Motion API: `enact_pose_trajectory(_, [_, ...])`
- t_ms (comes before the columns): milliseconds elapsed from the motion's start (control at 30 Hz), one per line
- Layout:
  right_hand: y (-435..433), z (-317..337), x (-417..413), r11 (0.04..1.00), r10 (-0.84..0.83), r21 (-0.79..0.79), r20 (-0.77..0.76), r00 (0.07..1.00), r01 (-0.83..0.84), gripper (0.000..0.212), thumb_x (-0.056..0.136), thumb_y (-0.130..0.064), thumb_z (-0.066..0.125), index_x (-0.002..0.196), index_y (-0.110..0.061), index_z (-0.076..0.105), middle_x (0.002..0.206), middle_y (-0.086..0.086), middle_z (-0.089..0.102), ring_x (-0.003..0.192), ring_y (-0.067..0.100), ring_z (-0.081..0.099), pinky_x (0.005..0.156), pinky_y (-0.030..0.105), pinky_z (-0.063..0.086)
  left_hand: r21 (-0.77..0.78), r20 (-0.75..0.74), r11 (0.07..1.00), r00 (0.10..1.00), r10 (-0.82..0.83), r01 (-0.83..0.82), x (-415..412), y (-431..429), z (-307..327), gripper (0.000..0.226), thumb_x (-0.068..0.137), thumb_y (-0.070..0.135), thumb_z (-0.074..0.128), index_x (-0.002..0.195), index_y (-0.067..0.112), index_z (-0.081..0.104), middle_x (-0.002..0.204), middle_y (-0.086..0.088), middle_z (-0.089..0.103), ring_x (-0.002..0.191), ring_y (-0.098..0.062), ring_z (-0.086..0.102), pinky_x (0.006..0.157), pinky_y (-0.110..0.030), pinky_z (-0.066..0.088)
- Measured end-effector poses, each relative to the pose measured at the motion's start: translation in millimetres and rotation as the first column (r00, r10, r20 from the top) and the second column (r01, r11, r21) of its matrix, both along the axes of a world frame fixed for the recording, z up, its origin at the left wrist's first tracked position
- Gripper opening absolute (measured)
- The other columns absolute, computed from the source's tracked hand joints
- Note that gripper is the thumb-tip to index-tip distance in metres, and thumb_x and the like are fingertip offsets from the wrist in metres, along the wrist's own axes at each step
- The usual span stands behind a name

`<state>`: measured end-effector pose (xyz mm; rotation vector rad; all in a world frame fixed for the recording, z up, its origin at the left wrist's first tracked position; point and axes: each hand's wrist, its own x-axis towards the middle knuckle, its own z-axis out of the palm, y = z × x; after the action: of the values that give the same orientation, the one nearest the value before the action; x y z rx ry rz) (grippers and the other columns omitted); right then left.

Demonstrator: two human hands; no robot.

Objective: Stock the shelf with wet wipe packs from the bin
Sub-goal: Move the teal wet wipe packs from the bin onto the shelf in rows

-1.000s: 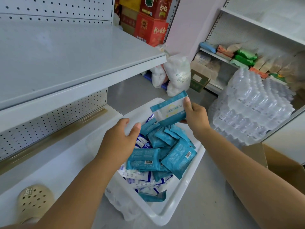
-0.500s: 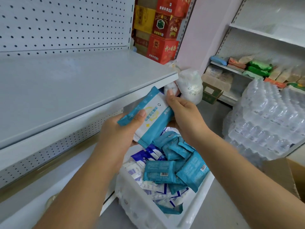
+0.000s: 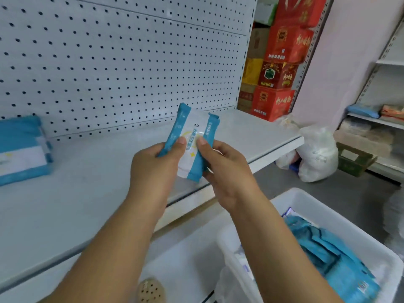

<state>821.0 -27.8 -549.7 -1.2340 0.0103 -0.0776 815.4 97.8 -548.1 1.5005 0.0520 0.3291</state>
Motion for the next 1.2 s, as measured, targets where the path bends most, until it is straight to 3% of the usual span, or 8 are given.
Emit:
enact_pose_trajectory(100, [37, 11, 6, 0.998, 0.064, 0.007, 0.001, 0.998, -0.064, 0.034, 0.09, -0.021, 0.074, 0.118, -0.004, 0.065, 0.101, 0.012, 0.077, 0.087, 0.02, 0.076, 0.074, 0.028, 0.061, 0.065, -0.005, 0.998, 1.0, 0.015, -0.015, 5, 46, 16, 0.009, 0.088, 0.031, 0.074, 0.084, 0.023, 0.077, 0.086, 0.002, 0.078, 0.09, -0.022, 0.074, 0.086, -0.041, 0.059])
enact_pose_trajectory(300, [108, 26, 17, 0.98, 0.196, -0.031, 0.007, 0.981, -0.195, 0.036, 0.083, -0.028, 0.081, 0.111, -0.009, 0.069, 0.102, 0.01, 0.077, 0.089, 0.022, 0.076, 0.081, 0.037, 0.062, 0.087, 0.005, 0.99, 0.994, 0.113, -0.113, -6, 125, 31, 0.019, 0.088, 0.035, 0.074, 0.09, 0.016, 0.077, 0.087, -0.003, 0.078, 0.07, -0.004, 0.071, 0.065, -0.019, 0.058])
enact_pose_trajectory(400, [141, 29, 20, 0.943, 0.332, 0.038, -0.006, 0.943, -0.331, 0.028, 0.09, -0.029, 0.074, 0.108, -0.009, 0.07, 0.102, 0.007, 0.077, 0.091, 0.019, 0.074, 0.085, 0.037, 0.061, -0.06, -0.004, 0.963, 0.965, 0.263, -0.263, -13, 153, 24, 0.019, 0.089, 0.036, 0.074, 0.09, 0.017, 0.077, 0.093, -0.003, 0.078, 0.092, -0.025, 0.074, 0.091, -0.047, 0.058])
enact_pose_trajectory(500, [168, 31, 20, 0.923, 0.385, -0.007, 0.016, 0.923, -0.385, 0.015, 0.095, -0.012, 0.067, 0.109, -0.006, 0.069, 0.105, 0.009, 0.076, 0.092, 0.02, 0.075, 0.077, 0.033, 0.062, -0.233, -0.028, 0.905, 0.933, 0.359, -0.356, -18, 175, 17, 0.019, 0.091, 0.034, 0.072, 0.092, 0.015, 0.075, 0.096, -0.004, 0.078, 0.094, -0.028, 0.074, 0.089, -0.055, 0.057])
enact_pose_trajectory(700, [200, 43, 30, 0.94, 0.341, 0.001, 0.071, 0.938, -0.342, 0.022, 0.093, -0.01, 0.069, 0.115, -0.009, 0.069, 0.109, 0.005, 0.076, 0.096, 0.018, 0.075, 0.076, 0.029, 0.063, -0.424, -0.074, 0.792, 0.889, 0.452, -0.438, -26, 214, 20, 0.012, 0.093, 0.032, 0.069, 0.089, 0.021, 0.066, 0.093, 0.004, 0.075, 0.087, -0.014, 0.072, 0.091, -0.042, 0.057])
enact_pose_trajectory(867, [211, 11, 23, 0.983, 0.184, -0.013, 0.186, 0.965, -0.185, 0.018, 0.093, -0.017, 0.071, 0.11, -0.017, 0.065, 0.097, -0.006, 0.078, 0.09, 0.01, 0.074, 0.077, 0.036, 0.058, -0.601, -0.043, 0.698, 0.887, 0.46, -0.391, -43, 239, 16, 0.014, 0.095, 0.034, 0.065, 0.105, 0.024, 0.067, 0.096, 0.009, 0.077, 0.088, -0.004, 0.073, 0.072, -0.026, 0.057])
enact_pose_trajectory(1033, [218, -5, 20, 0.964, 0.243, -0.157, 0.207, 0.948, -0.213, 0.019, 0.091, -0.017, 0.073, 0.108, -0.015, 0.066, 0.093, -0.003, 0.079, 0.088, 0.015, 0.076, 0.073, 0.035, 0.059, -0.57, -0.054, 0.68, 0.847, 0.528, -0.46, -57, 249, 3, 0.014, 0.098, 0.038, 0.059, 0.108, 0.033, 0.066, 0.104, 0.014, 0.075, 0.096, -0.002, 0.071, 0.086, -0.026, 0.054])
enact_pose_trajectory(1200, [225, -17, 18, 0.961, 0.222, -0.201, 0.16, 0.962, -0.188, 0.005, 0.091, -0.02, 0.072, 0.096, -0.018, 0.071, 0.087, 0.0, 0.079, 0.082, 0.018, 0.076, 0.07, 0.036, 0.06, -0.556, -0.14, 0.606, 0.783, 0.606, -0.569, -65, 261, -1, 0.033, 0.094, 0.023, 0.069, 0.126, 0.028, 0.06, 0.112, 0.007, 0.071, 0.093, -0.008, 0.071, 0.073, -0.027, 0.056])
